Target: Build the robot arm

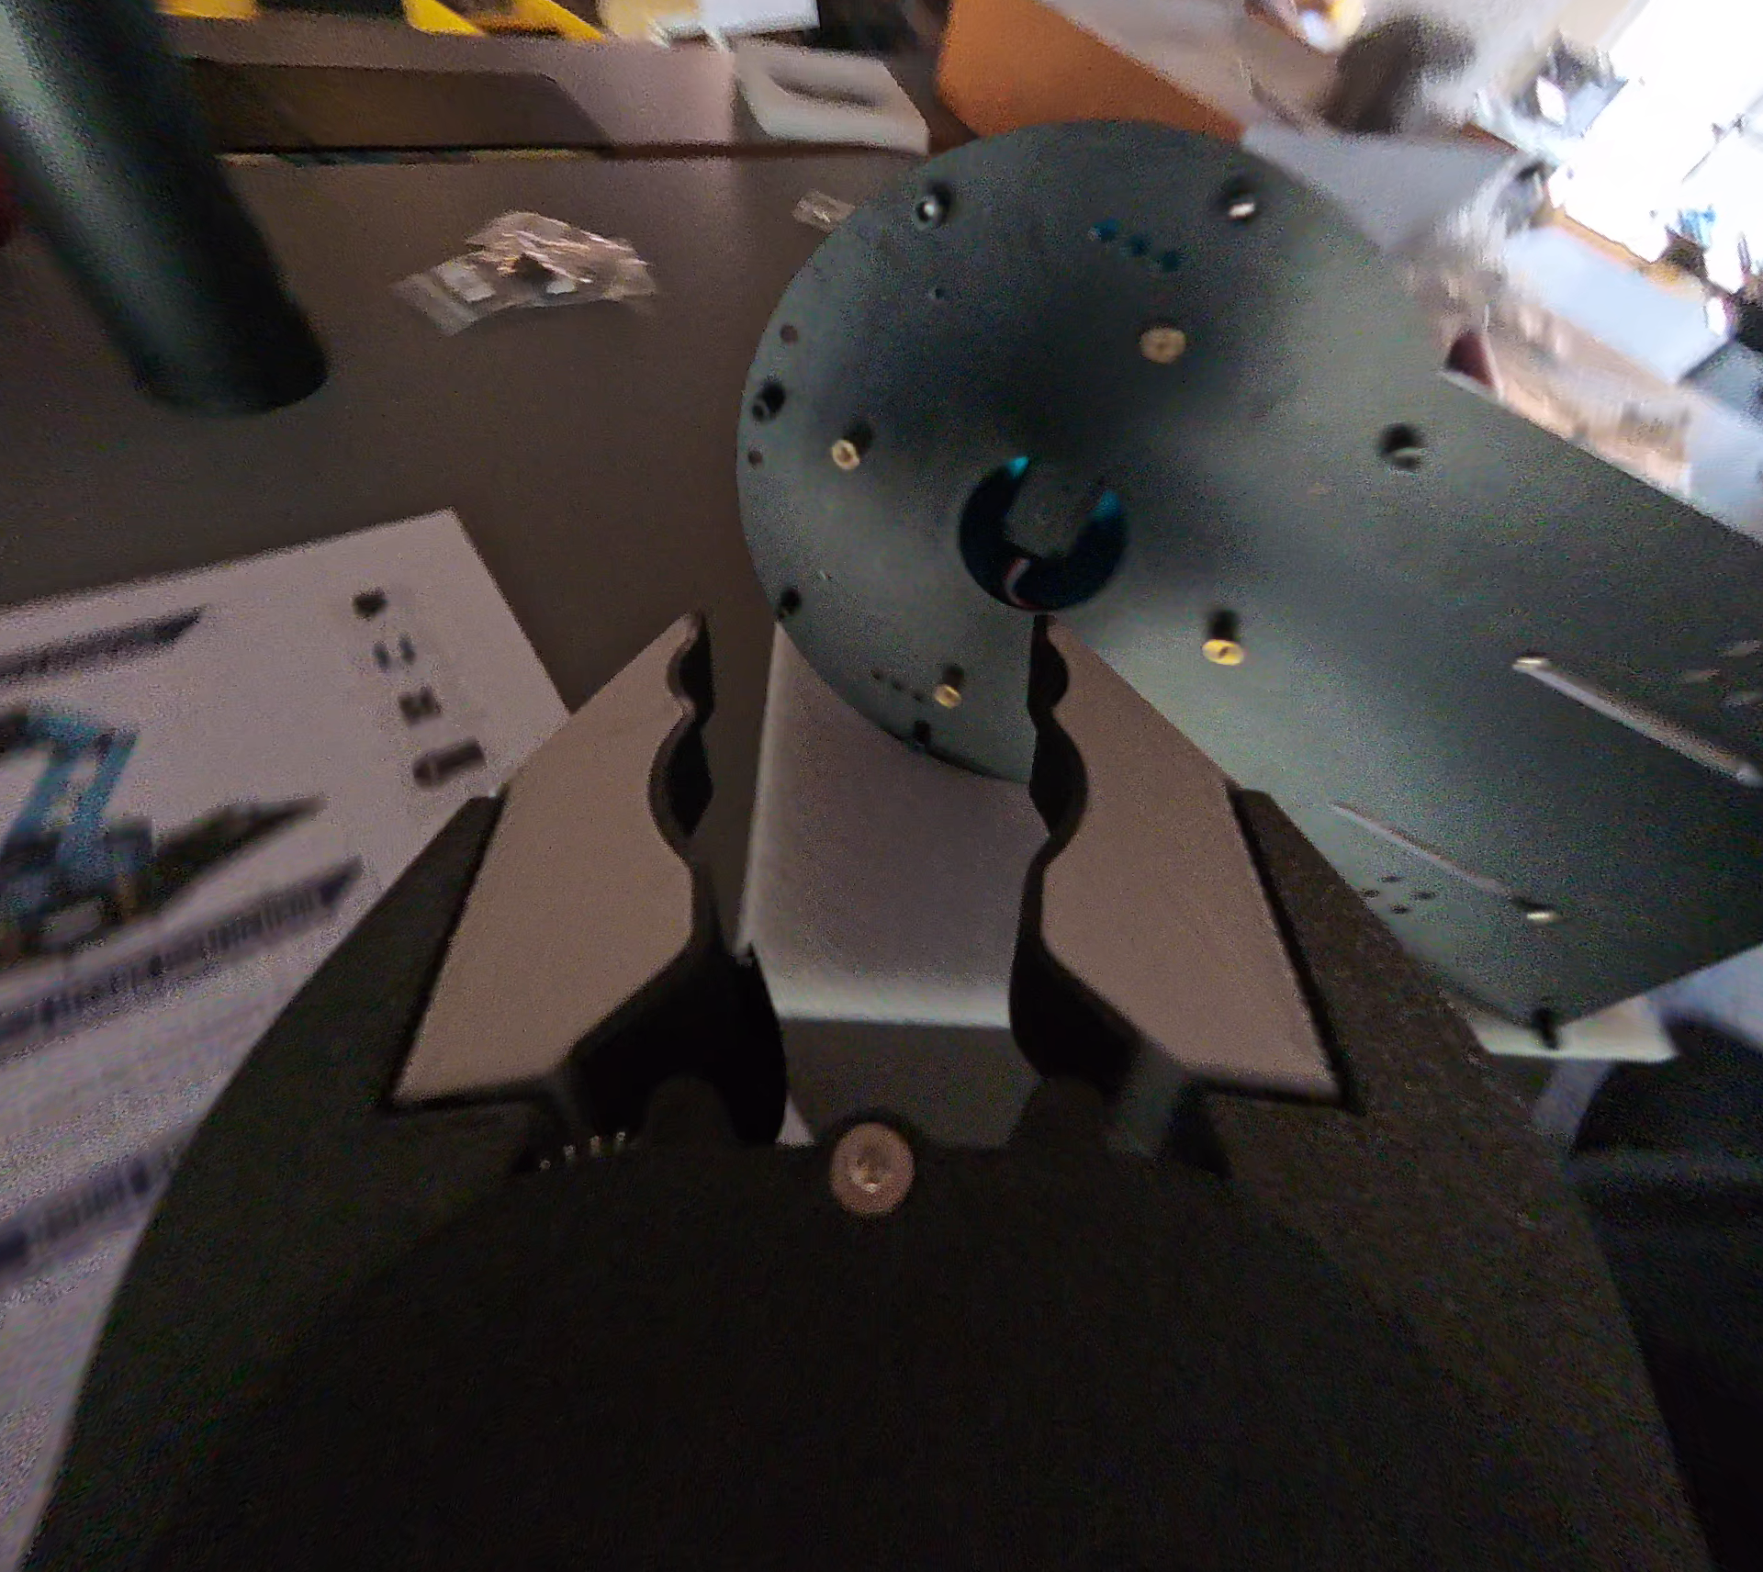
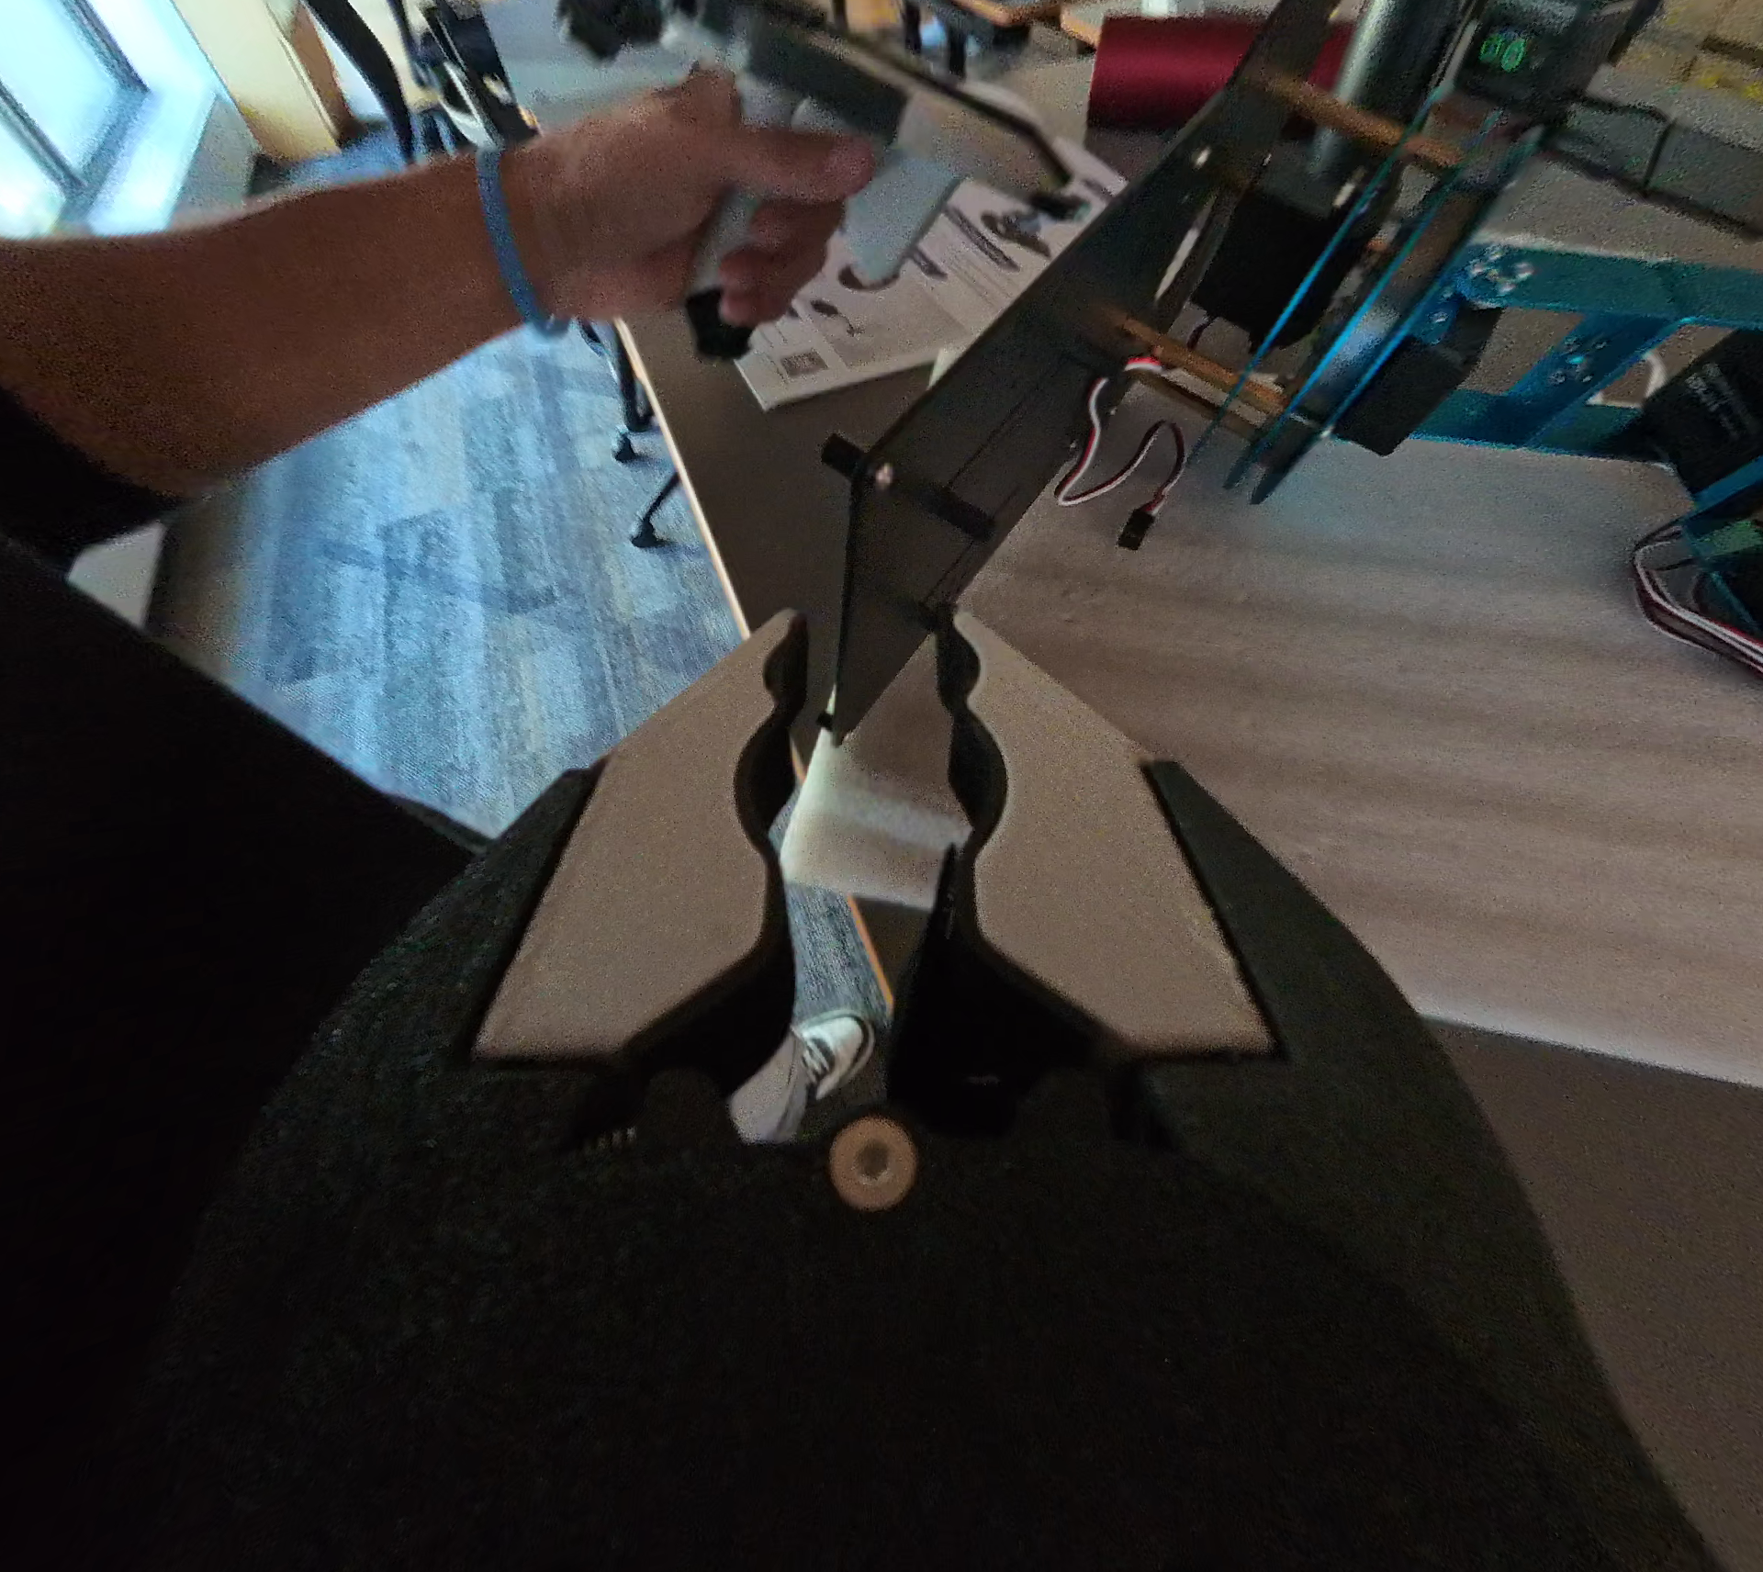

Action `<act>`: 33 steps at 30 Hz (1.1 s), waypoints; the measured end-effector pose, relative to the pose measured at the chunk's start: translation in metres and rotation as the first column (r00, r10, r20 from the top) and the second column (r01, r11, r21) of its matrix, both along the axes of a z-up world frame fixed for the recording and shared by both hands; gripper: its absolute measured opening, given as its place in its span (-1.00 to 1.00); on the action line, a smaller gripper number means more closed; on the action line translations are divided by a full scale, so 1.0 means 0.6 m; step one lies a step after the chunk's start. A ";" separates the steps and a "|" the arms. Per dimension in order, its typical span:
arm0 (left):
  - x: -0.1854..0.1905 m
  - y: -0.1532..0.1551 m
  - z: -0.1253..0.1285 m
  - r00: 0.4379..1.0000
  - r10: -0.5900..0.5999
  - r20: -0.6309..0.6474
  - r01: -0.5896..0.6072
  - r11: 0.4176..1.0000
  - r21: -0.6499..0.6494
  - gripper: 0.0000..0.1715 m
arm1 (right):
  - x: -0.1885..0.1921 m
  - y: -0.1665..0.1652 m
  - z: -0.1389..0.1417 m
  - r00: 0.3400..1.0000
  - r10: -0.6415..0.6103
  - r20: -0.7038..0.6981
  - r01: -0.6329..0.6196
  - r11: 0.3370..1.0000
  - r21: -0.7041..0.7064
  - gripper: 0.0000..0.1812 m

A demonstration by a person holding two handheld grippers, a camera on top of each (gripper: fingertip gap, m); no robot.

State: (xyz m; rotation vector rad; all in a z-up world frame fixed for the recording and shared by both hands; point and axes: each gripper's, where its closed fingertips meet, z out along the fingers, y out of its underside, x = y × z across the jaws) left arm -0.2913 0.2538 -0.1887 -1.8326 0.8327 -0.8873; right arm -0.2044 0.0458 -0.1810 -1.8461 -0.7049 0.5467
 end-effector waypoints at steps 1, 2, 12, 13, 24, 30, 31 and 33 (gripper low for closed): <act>-0.012 -0.026 0.007 0.998 0.049 0.032 -0.049 0.999 -0.001 -0.25 | 0.016 -0.013 0.009 0.999 0.008 -0.034 -0.007 1.000 0.013 -0.69; -0.022 -0.055 0.013 0.995 0.086 0.048 -0.087 0.996 0.005 -0.24 | 0.034 -0.024 0.018 0.998 0.009 -0.067 -0.007 1.000 0.024 -0.67; -0.020 -0.301 -0.002 0.973 0.218 -0.079 -0.210 0.973 0.097 -0.35 | 0.155 -0.023 -0.006 0.989 0.029 -0.148 -0.027 1.000 0.015 -0.38; -0.018 -0.311 -0.005 0.971 0.225 -0.084 -0.217 0.972 0.091 -0.37 | 0.154 -0.019 -0.004 0.985 0.041 -0.166 -0.042 0.999 -0.007 -0.39; -0.049 -0.301 -0.037 0.876 0.401 -0.269 -0.396 0.915 0.075 -0.42 | 0.117 -0.020 -0.032 0.996 0.039 -0.076 -0.043 0.998 -0.047 -0.38; -0.045 -0.252 -0.082 0.866 0.368 -0.340 -0.400 0.916 -0.028 -0.43 | 0.129 -0.041 -0.059 0.995 -0.087 -0.040 0.082 0.990 -0.119 -0.37; -0.045 -0.244 -0.083 0.871 0.357 -0.338 -0.393 0.918 -0.044 -0.43 | 0.128 -0.042 -0.056 0.992 -0.111 -0.054 0.104 0.988 -0.118 -0.38; -0.047 -0.232 -0.082 0.878 0.327 -0.350 -0.368 0.928 -0.055 -0.42 | 0.120 -0.047 -0.048 0.985 -0.150 -0.086 0.138 0.982 -0.130 -0.38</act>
